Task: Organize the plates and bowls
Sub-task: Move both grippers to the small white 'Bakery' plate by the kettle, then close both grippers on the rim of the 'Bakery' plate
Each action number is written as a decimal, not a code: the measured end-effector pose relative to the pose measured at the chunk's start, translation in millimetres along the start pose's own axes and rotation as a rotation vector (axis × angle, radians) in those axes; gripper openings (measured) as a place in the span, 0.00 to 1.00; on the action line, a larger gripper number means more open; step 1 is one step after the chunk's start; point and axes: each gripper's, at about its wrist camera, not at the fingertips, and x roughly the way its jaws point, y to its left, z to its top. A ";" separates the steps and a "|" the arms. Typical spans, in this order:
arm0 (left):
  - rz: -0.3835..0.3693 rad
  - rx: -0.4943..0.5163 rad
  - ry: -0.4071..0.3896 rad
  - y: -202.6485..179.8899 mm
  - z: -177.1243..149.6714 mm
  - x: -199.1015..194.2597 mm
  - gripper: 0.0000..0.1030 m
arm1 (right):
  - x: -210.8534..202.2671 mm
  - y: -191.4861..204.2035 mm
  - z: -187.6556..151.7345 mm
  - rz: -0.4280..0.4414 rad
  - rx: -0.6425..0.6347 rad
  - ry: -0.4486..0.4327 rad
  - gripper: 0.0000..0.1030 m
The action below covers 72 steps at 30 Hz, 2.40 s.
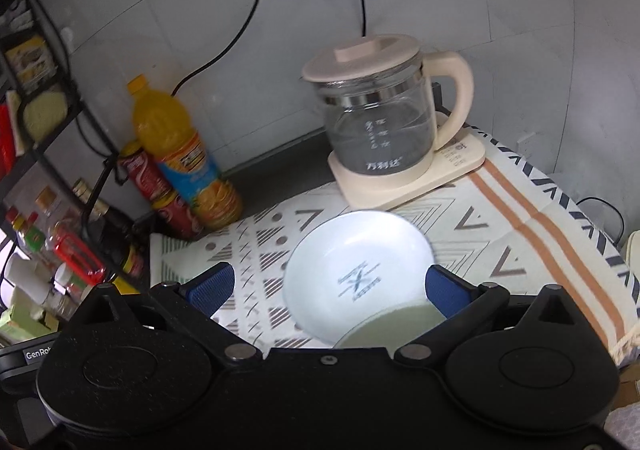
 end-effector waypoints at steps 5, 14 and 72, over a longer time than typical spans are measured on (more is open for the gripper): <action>-0.010 0.025 0.013 -24.1 6.2 11.3 1.00 | 13.0 -12.1 13.4 -0.022 -0.029 0.039 1.00; -0.023 0.025 0.077 -56.5 13.5 39.7 1.00 | 38.2 -33.0 25.9 0.016 -0.022 0.114 1.00; -0.058 -0.175 0.249 -92.3 0.5 146.6 0.12 | 190.2 -123.8 46.9 0.145 0.142 0.576 0.06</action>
